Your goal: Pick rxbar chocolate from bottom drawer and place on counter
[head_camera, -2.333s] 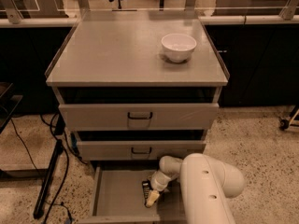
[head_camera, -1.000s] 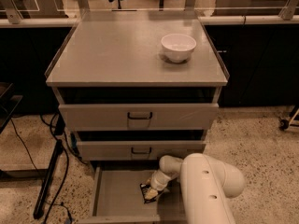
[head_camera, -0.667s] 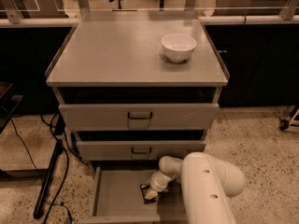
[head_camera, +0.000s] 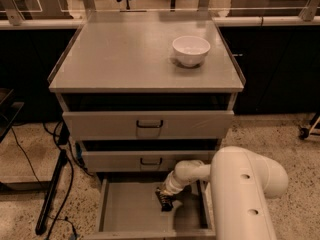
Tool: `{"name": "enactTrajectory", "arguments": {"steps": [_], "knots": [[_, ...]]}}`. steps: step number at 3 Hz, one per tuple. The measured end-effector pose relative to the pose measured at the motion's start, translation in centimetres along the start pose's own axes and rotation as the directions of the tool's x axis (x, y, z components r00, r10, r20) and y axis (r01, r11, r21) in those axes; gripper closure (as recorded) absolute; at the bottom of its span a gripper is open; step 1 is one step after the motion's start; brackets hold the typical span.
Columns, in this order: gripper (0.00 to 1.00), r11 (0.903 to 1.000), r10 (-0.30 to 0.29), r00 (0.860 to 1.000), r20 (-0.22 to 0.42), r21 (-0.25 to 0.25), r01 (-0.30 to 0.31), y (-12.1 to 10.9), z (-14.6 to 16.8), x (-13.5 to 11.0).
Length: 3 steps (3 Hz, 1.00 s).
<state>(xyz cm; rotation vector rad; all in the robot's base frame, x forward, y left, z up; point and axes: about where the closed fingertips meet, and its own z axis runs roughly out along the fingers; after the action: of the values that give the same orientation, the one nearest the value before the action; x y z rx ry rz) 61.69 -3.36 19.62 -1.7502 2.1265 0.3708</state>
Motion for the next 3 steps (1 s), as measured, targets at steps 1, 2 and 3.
{"name": "enactTrajectory", "arguments": {"steps": [1,2,3], "knots": [[1.00,0.9956,0.049,0.999,0.011,0.080,-0.050,0.5,-3.0,-1.5],[1.00,0.9945,0.095,0.995,0.011,0.042,-0.096,4.6,-2.6,-1.1],[1.00,0.9946,0.095,0.995,0.011,0.041,-0.096,4.7,-2.6,-1.0]]}}
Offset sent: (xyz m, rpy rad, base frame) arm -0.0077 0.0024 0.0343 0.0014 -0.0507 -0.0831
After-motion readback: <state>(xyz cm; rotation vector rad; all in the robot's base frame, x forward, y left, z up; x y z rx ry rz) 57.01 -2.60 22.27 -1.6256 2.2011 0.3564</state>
